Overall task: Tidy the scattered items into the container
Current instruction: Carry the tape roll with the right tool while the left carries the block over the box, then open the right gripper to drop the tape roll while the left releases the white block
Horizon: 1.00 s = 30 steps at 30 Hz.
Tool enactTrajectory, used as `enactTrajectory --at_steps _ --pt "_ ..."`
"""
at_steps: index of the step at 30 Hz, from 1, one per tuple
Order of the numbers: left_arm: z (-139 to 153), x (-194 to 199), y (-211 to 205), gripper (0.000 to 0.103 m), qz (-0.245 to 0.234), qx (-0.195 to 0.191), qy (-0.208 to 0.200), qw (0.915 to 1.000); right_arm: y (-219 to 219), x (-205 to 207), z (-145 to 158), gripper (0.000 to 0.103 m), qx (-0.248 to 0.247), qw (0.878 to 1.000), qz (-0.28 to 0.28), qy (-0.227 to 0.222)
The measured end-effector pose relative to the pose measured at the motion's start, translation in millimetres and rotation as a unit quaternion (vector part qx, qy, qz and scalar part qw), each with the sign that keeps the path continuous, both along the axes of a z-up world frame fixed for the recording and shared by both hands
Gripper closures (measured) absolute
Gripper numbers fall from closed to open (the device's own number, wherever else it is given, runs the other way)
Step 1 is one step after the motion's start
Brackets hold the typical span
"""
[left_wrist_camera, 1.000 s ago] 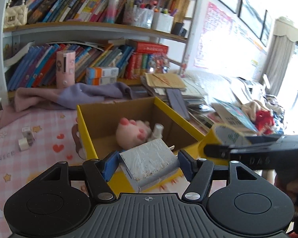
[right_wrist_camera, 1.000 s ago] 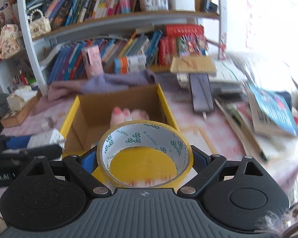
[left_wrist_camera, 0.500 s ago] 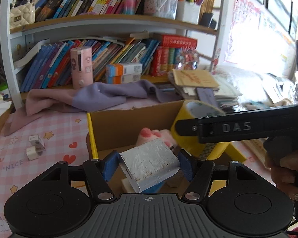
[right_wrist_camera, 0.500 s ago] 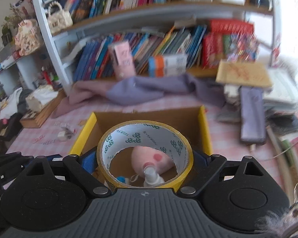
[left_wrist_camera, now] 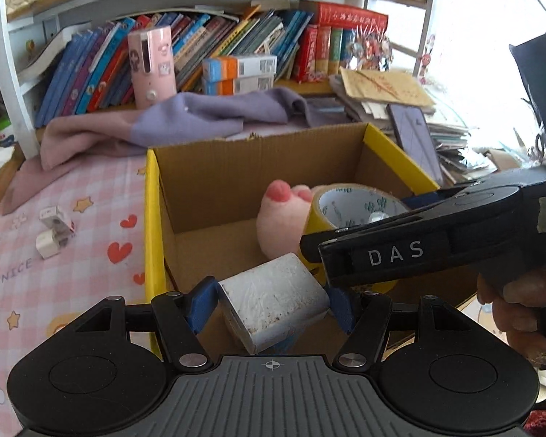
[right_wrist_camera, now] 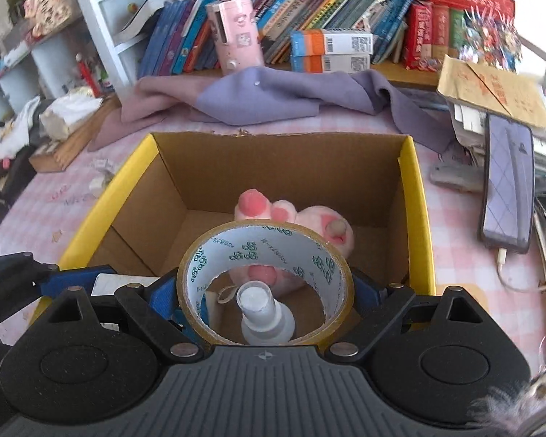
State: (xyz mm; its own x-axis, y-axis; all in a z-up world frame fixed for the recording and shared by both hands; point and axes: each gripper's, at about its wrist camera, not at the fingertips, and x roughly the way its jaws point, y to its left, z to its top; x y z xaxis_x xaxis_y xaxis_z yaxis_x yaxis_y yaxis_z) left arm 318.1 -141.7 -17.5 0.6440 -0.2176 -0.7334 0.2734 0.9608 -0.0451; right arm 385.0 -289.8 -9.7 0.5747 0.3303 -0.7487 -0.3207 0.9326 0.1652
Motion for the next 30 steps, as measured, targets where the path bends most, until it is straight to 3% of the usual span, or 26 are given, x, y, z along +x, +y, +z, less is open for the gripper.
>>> enactTrajectory --at_steps 5,8,17,30 --pt "-2.6 1.0 -3.3 0.035 0.003 0.006 -0.005 1.0000 1.1 2.5 -1.5 0.010 -0.001 1.000 0.009 -0.004" --pt "-0.7 -0.3 -4.1 0.026 0.010 0.010 -0.016 0.9998 -3.2 3.1 0.5 0.009 0.008 1.000 0.003 -0.003" --pt "13.9 -17.4 8.2 0.025 0.029 -0.006 -0.039 0.9988 -7.4 -9.6 11.7 0.009 0.015 1.000 -0.008 -0.021" --pt "36.8 -66.3 36.4 0.020 0.043 -0.034 -0.076 0.9956 3.5 -66.6 41.2 0.009 -0.002 0.996 -0.026 -0.080"
